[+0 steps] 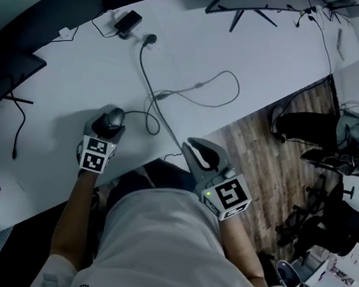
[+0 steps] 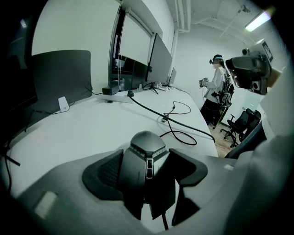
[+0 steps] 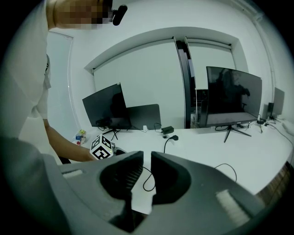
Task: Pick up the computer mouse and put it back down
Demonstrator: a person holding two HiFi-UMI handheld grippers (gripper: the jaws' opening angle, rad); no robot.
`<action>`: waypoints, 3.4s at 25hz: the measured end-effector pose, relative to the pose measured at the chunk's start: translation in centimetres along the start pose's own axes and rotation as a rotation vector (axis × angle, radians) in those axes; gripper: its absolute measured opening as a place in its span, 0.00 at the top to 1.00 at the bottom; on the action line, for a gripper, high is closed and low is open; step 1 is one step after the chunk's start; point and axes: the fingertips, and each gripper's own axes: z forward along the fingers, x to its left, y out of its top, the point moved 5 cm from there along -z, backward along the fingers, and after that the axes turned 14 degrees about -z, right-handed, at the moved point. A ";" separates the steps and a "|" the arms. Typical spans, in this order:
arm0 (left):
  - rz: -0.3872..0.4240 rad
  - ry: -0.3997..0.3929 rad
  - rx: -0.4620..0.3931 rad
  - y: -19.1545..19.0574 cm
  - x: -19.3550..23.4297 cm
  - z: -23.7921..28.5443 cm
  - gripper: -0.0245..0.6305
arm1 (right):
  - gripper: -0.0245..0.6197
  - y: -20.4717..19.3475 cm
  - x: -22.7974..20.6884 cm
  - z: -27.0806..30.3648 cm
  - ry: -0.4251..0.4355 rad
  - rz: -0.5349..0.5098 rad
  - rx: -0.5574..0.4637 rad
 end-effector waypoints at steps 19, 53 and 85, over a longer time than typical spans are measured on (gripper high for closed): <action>-0.081 0.040 -0.096 1.3 -2.4 -9.9 0.48 | 0.88 2.6 3.7 0.6 0.139 -0.083 -0.076; -0.140 0.243 -0.321 0.2 -2.5 -29.4 0.48 | 0.88 7.1 12.4 6.2 0.411 -0.190 -0.167; -0.048 0.096 -0.231 3.2 -3.6 -22.3 0.48 | 0.88 3.6 6.9 1.7 0.203 -0.098 -0.116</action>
